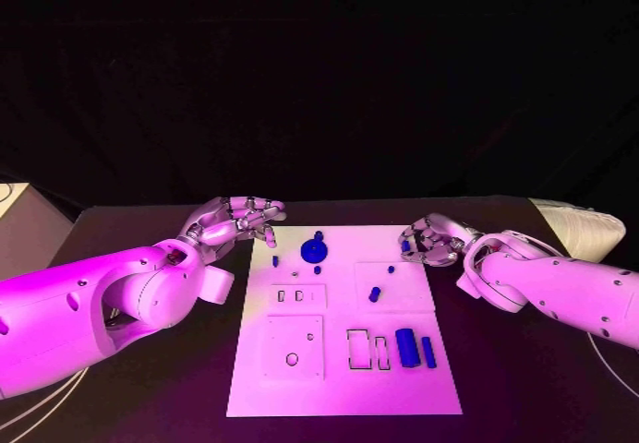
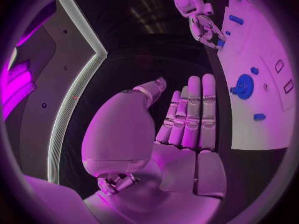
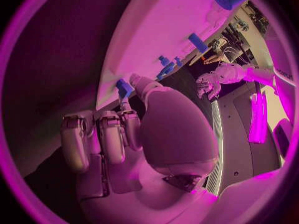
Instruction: Assemble the parts on the task board
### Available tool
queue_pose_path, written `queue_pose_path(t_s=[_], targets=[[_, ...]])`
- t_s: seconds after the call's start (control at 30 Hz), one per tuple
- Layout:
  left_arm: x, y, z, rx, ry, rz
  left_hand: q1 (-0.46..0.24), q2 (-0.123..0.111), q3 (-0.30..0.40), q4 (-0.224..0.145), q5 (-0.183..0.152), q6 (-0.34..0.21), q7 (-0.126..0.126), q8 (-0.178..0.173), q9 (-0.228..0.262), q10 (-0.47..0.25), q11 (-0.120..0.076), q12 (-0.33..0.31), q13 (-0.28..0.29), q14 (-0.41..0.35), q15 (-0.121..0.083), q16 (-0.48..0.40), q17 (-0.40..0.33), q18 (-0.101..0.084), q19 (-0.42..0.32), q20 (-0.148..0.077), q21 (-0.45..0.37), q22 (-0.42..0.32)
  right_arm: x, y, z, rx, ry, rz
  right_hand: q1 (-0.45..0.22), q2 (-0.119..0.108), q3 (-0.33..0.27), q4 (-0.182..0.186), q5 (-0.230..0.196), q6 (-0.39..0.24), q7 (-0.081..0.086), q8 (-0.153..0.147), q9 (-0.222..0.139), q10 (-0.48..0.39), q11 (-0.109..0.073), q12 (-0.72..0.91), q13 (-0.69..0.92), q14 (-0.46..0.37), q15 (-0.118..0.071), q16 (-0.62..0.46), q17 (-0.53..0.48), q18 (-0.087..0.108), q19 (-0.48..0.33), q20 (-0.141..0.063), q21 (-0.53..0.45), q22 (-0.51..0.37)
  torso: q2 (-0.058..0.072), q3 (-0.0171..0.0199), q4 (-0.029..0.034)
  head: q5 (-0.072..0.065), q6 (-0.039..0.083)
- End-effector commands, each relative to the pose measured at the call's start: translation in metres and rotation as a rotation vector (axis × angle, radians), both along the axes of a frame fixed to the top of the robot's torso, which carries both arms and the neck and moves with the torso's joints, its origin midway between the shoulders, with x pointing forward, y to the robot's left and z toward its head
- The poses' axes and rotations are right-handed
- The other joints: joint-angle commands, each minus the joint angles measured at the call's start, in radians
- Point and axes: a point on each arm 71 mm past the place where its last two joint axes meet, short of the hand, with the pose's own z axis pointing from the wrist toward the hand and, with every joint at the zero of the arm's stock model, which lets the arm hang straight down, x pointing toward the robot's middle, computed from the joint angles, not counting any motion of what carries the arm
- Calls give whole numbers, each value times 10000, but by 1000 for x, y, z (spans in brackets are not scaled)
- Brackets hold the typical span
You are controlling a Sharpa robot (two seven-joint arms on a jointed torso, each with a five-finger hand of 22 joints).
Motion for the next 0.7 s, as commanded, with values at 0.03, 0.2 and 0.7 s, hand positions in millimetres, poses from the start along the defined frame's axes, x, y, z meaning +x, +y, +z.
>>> queue_pose_path(t_s=[0.03, 0.2, 0.7], targets=[[-1, -2, 2, -162, -107, -207, -57, 13, 56, -11, 5, -39, 110, -45, 17, 41, 43, -63, 13, -69, -23, 51, 13, 142, -85, -3, 61, 12, 0, 0, 0, -85, -81, -29, -62, 54, 123, -6, 42, 157, -38, 89, 27, 166, -82, 60, 1812, 1025, -60, 34, 2630, -68, 1046, -27, 54, 2629, -4, 3, -7, 33, -37], [-1, -2, 2, -162, -101, -212, -57, 13, 56, -11, 5, -39, 110, -45, 17, 41, 43, -63, 13, -69, -23, 51, 13, 142, -85, -3, 61, 12, 1, -1, 0, -126, -135, -101, -95, 47, 192, -21, 39, 269, -85, 170, 52, 173, -121, 65, 1817, 1025, -90, 34, 2630, -68, 1046, -52, 54, 2629, -1, -1, -8, 33, -56], [-1, -1, 1, -146, -74, -206, -57, 13, 56, -11, 5, -39, 110, -45, 17, 41, 43, -63, 13, -69, -23, 51, 13, 142, -85, -3, 61, 12, 2, -5, 0, -208, -228, -283, -163, -54, 247, -54, 1, 158, -64, 136, 27, 122, -118, 15, 1769, 1025, -103, 34, 2630, -68, 1046, -77, 54, 2629, -2, 6, -9, -9, -57]])
